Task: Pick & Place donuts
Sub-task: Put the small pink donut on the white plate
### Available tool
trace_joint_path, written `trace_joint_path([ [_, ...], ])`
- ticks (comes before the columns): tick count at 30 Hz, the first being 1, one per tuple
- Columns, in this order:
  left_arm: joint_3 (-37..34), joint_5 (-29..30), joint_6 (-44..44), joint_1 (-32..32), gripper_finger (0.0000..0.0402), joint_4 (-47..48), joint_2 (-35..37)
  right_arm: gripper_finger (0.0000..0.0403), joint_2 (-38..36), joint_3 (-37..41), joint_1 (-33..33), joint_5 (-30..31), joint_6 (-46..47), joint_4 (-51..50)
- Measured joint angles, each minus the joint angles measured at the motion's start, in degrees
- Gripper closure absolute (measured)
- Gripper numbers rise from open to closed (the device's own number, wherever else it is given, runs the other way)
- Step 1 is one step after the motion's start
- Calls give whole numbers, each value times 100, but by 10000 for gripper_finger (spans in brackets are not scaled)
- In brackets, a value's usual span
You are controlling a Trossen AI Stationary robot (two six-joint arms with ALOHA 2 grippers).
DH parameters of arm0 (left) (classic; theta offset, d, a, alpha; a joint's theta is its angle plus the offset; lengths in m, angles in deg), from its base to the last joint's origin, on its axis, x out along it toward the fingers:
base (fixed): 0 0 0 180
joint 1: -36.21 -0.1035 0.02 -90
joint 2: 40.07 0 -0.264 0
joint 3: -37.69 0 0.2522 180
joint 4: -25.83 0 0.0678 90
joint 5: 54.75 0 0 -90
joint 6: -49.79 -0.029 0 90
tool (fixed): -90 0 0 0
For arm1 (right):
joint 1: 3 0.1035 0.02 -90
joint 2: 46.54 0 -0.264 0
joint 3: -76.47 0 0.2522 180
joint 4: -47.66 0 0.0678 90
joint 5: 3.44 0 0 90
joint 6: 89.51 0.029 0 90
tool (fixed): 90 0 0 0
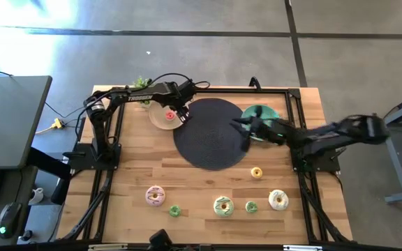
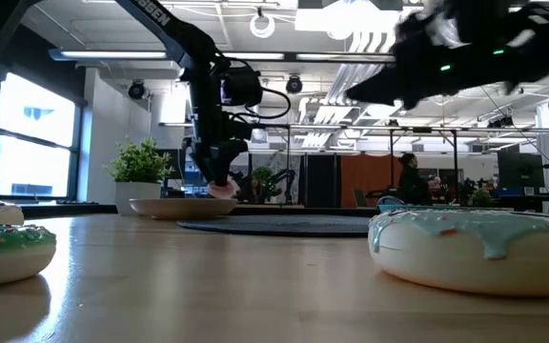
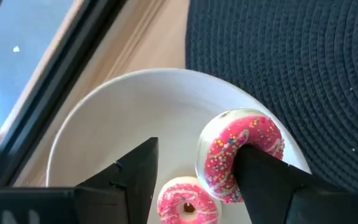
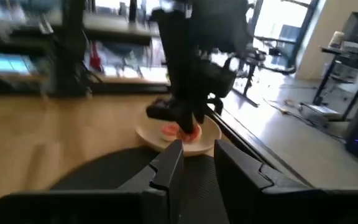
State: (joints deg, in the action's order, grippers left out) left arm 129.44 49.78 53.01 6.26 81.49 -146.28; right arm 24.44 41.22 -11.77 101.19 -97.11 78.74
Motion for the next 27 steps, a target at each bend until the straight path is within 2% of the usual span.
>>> trace_joint_path([
  [6,5,-149,-52,0,204,130,191,316,2110,-1605,-448,110,-290,0],
  [12,1,-403,-195,-1,204,306,447,316,3622,-3018,-747,-570,-163,-17],
  [20,0,-453,-543,-5,204,495,587,316,4983,-4657,-920,-1304,193,-313],
  [23,-2,-141,-648,-77,204,846,590,316,5289,-4986,-943,-1421,221,-498],
  [27,-1,-85,-1063,-166,204,943,590,316,5484,-5246,-967,-1829,224,-603],
])
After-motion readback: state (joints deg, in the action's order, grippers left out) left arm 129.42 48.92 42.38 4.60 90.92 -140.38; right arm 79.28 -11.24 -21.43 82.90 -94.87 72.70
